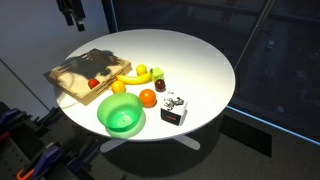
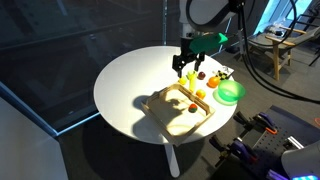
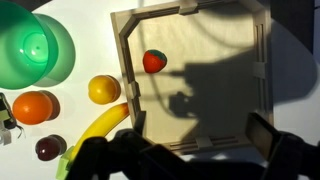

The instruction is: Remove the banana from the crate and put it on the table

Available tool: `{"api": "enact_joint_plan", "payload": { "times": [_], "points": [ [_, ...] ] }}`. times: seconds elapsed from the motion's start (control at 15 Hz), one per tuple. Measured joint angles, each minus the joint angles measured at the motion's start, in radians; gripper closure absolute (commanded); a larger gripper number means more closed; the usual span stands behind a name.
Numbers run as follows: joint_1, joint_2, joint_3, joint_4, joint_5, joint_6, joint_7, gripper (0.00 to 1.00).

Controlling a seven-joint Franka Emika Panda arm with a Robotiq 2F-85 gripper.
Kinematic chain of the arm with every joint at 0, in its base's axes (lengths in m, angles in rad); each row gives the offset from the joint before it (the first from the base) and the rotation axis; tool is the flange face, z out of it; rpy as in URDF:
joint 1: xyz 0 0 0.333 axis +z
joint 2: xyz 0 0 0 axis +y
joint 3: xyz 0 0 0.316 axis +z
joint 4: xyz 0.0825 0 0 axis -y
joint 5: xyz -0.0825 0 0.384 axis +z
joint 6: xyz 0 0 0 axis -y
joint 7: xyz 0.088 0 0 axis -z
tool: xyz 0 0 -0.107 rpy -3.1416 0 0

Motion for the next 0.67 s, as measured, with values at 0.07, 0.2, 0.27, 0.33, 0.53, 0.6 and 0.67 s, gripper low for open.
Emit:
{"api": "enact_joint_plan", "payload": {
  "times": [0.07, 0.2, 0.27, 0.33, 0.53, 0.6, 0.67],
  "points": [
    [0.000, -0.012, 0.001, -0.007, 0.007, 0.000, 0.000, 0.00],
    [0.000, -0.035, 0.002, -0.019, 0.014, -0.001, 0.000, 0.00],
    [0.000, -0.045, 0.002, -0.025, 0.015, -0.002, 0.003, 0.00],
    [0.000, -0.055, 0.003, -0.029, 0.015, -0.005, 0.006, 0.00],
    [0.000, -0.077, 0.008, -0.031, 0.015, -0.022, 0.023, 0.00],
    [0.000, -0.084, 0.010, -0.031, 0.015, -0.026, 0.030, 0.00],
    [0.000, -0.091, 0.013, -0.031, 0.015, -0.031, 0.035, 0.00]
  ]
}}
